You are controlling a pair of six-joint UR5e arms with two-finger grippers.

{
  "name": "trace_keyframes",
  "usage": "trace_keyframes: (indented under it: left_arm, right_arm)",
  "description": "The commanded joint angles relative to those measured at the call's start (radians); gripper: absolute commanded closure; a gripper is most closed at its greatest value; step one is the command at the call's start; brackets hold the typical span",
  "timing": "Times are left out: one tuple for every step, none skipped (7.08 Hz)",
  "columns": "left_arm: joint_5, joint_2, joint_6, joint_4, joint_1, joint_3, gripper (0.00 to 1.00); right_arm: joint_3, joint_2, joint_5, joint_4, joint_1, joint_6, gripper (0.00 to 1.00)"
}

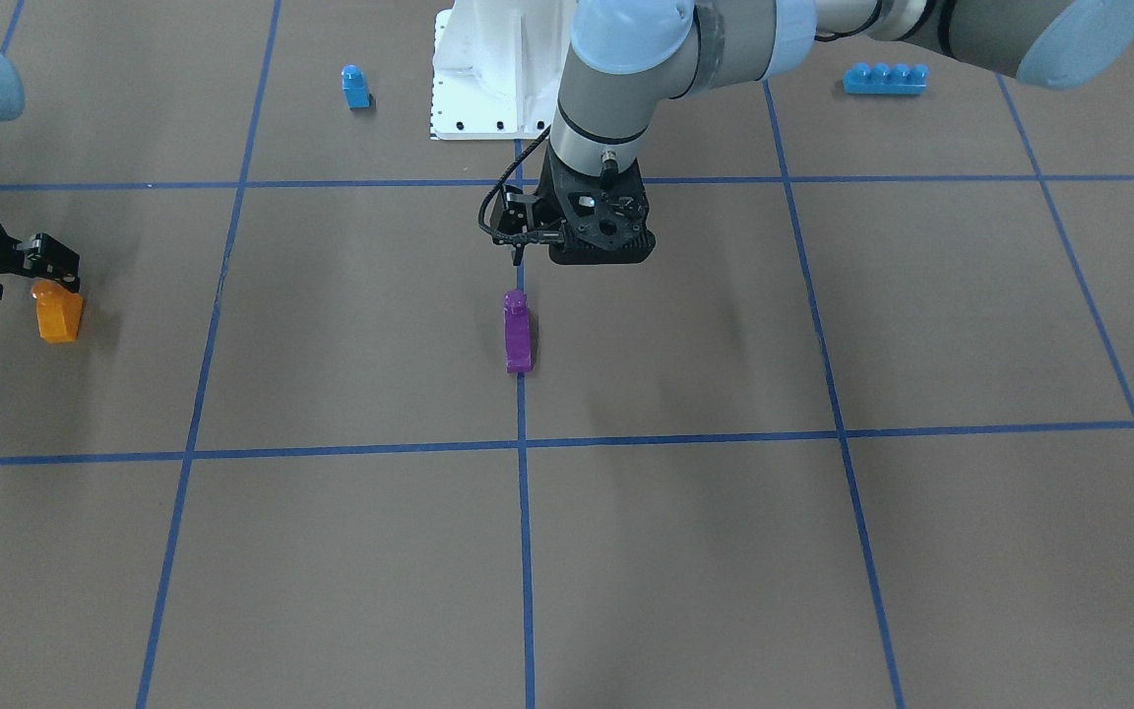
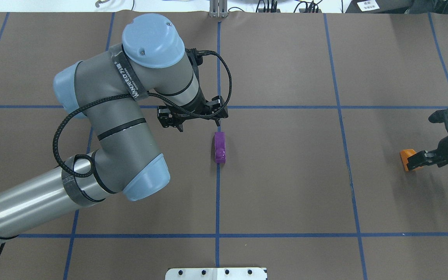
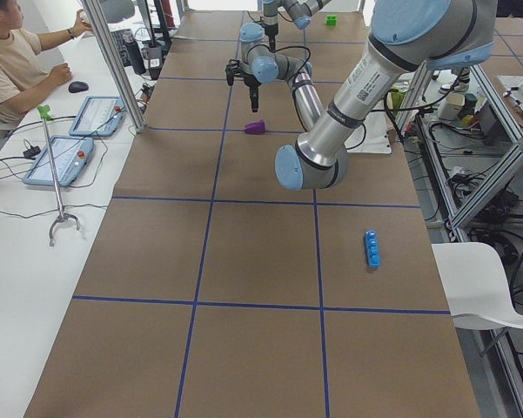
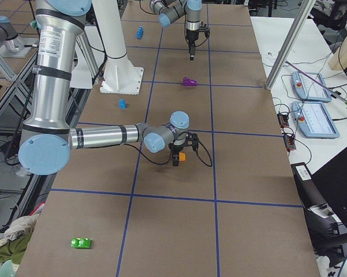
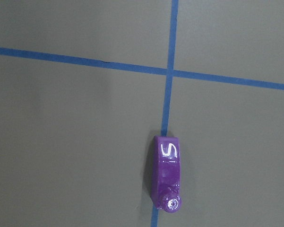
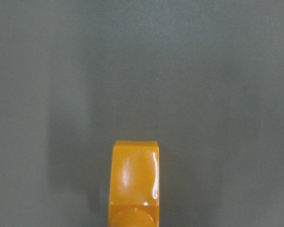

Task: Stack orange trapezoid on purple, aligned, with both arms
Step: 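Grasp the orange trapezoid block with the right gripper while the left gripper hovers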

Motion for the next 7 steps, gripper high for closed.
trace_keyframes:
  left_arm:
    - [0.001, 0.0, -0.007, 0.0, 0.001, 0.0, 0.0]
    - [0.001, 0.0, -0.007, 0.0, 0.001, 0.0, 0.0]
    - [0.001, 0.0, -0.007, 0.0, 0.001, 0.0, 0.0]
    - [0.003, 0.0, -0.007, 0.0, 0.003, 0.0, 0.0]
    - [0.003, 0.0, -0.007, 0.0, 0.003, 0.0, 0.0]
    - [0.003, 0.0, -0.007, 0.0, 0.003, 0.0, 0.0]
    - [0.003, 0.0, -0.008, 0.0, 0.004, -0.002, 0.0]
  right_arm:
    - [-0.076, 0.03, -0.003, 0.08, -0.009, 0.003, 0.02]
    - [-0.087, 0.05, -0.001, 0.08, -0.009, 0.003, 0.05]
    - [-0.08, 0.049, 0.006, 0.08, -0.007, 0.003, 0.27]
    - [-0.069, 0.048, 0.008, 0.082, -0.004, 0.003, 0.44]
    - [-0.069, 0.046, 0.008, 0.082, -0.004, 0.003, 0.51]
    - [-0.062, 0.037, 0.008, 0.083, -0.004, 0.003, 0.86]
    - [-0.002, 0.028, 0.011, 0.074, -0.003, 0.003, 1.0]
